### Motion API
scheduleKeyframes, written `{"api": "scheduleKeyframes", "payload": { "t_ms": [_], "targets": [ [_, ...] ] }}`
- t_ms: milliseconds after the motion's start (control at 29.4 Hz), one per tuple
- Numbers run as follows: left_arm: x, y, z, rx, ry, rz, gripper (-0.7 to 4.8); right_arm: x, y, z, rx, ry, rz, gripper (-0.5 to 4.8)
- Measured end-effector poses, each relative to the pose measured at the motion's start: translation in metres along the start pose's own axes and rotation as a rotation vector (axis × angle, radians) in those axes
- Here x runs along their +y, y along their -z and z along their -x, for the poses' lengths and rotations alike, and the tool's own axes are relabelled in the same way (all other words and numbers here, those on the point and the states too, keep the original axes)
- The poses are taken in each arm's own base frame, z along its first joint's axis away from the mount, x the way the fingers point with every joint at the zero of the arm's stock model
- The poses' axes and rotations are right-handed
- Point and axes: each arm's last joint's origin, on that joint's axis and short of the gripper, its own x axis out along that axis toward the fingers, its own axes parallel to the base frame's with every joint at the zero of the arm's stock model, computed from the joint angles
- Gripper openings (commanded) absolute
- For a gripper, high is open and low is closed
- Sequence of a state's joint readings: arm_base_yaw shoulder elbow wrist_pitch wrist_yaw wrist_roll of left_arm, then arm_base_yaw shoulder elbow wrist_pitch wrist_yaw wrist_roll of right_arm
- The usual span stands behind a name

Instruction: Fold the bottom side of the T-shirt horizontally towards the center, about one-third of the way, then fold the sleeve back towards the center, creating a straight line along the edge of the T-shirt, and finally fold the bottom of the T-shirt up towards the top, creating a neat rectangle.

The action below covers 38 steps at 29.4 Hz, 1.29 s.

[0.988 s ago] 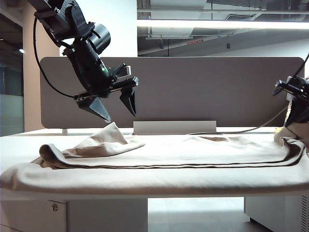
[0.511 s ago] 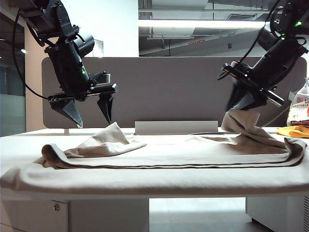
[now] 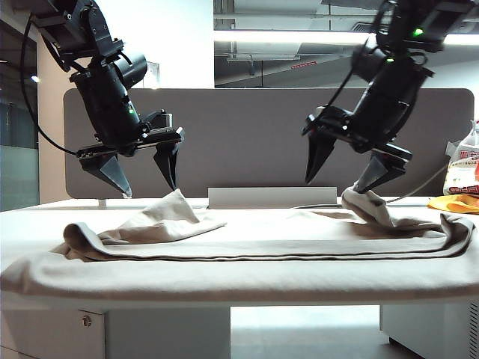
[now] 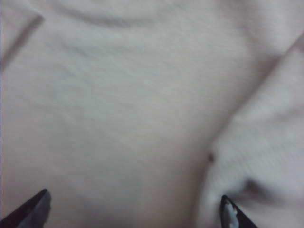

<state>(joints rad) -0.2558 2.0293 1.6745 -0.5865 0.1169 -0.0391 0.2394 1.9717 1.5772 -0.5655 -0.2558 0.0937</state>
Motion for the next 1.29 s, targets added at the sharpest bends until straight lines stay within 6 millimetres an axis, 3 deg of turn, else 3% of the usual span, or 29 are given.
{"api": "scheduleKeyframes", "payload": {
  "t_ms": [375, 511, 647, 784, 954, 1124, 1295],
  "targets": [
    [0.000, 0.002, 0.000, 0.021, 0.013, 0.003, 4.79, -0.019, 0.007, 0.004, 0.065, 0.271, -0.024, 4.79],
    [0.000, 0.004, 0.000, 0.046, 0.012, 0.007, 4.79, -0.025, 0.010, 0.006, 0.101, 0.234, -0.033, 4.79],
    [0.018, 0.010, 0.002, 0.092, 0.003, 0.052, 4.79, -0.042, 0.010, 0.012, 0.097, 0.149, -0.118, 4.79],
    [0.037, 0.027, 0.008, 0.120, -0.008, 0.098, 4.79, -0.055, 0.010, 0.031, 0.077, 0.160, -0.153, 4.79],
    [0.049, 0.047, 0.034, 0.026, 0.024, 0.151, 4.79, -0.066, 0.006, 0.068, -0.028, 0.181, -0.175, 4.79],
    [0.041, 0.069, 0.060, -0.054, 0.061, 0.167, 4.79, -0.070, 0.028, 0.089, -0.030, 0.179, -0.209, 4.79],
    [0.016, 0.101, 0.089, -0.079, 0.125, 0.148, 4.79, -0.059, 0.075, 0.099, -0.043, 0.118, -0.238, 4.79]
  ]
}}
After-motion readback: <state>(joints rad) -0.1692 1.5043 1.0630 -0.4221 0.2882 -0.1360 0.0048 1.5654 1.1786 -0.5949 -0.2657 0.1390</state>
